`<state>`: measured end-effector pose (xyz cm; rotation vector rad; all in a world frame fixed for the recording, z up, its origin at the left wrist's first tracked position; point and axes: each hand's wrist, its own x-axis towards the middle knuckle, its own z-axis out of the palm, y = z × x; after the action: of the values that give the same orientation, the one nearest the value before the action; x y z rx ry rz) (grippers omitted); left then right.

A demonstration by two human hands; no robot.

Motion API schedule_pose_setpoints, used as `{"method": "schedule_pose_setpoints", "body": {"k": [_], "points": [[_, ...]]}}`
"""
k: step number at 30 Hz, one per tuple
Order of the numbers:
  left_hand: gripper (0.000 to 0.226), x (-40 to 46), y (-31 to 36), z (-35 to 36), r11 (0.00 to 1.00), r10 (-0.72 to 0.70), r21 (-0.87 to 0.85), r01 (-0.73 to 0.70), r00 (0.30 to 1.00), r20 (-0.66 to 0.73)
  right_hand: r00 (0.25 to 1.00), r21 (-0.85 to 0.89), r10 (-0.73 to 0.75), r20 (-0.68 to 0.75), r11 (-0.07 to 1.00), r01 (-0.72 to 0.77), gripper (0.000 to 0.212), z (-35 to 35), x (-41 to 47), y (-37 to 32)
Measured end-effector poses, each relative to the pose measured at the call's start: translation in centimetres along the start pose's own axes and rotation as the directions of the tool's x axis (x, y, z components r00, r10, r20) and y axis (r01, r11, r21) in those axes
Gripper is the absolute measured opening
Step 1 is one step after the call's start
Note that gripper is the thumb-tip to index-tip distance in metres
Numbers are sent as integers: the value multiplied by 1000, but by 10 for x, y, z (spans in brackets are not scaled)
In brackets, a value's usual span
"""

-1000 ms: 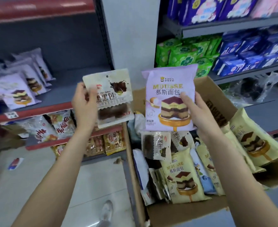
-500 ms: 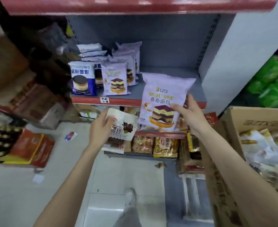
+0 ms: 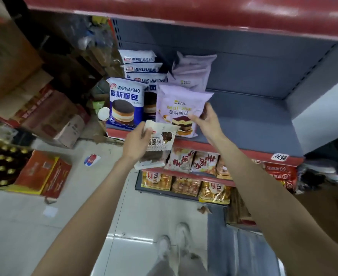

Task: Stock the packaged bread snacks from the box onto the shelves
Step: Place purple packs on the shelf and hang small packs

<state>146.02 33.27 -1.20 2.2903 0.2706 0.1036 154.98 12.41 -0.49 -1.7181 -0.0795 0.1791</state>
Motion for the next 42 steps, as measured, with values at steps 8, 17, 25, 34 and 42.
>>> {"method": "schedule_pose_setpoints", "body": {"k": [8, 17, 25, 34, 42], "points": [[31, 45, 10, 41, 1000, -24, 1, 24, 999, 37, 995, -23, 78, 56, 997, -77, 56, -22, 30, 35], [22, 36, 15, 56, 992, -123, 33, 126, 989, -87, 988, -65, 147, 45, 987, -144, 60, -27, 18, 48], [26, 4, 28, 43, 999, 31, -26, -32, 999, -14, 985, -86, 58, -164, 994, -72, 68, -29, -44, 28], [11, -22, 99, 56, 856, 138, -517, -4, 965, 222, 980, 26, 194, -29, 981, -194, 99, -78, -125, 14], [15, 1, 185, 131, 836, 152, -546, -47, 977, 149, 976, -279, 15, -217, 957, -76, 42, -171, -113, -3]]}}
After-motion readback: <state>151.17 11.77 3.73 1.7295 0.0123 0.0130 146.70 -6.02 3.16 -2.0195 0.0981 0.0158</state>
